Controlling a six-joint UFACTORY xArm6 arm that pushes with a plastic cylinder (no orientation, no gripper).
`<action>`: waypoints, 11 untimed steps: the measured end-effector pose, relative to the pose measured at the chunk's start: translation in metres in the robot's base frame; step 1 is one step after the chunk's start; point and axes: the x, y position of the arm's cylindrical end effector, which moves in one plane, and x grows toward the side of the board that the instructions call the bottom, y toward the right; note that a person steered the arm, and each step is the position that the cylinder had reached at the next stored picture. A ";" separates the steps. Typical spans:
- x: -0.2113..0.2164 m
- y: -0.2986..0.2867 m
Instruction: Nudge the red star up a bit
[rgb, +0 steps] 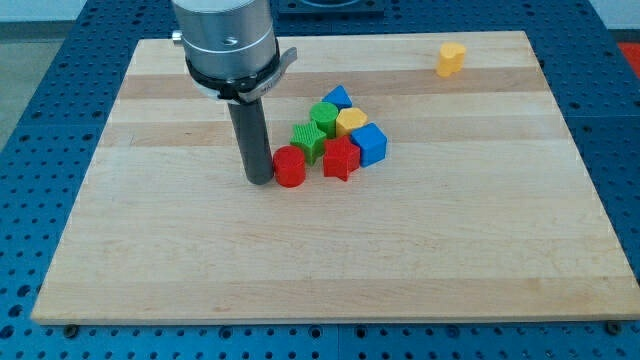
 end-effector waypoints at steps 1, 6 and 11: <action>0.000 0.002; 0.032 -0.002; 0.034 0.103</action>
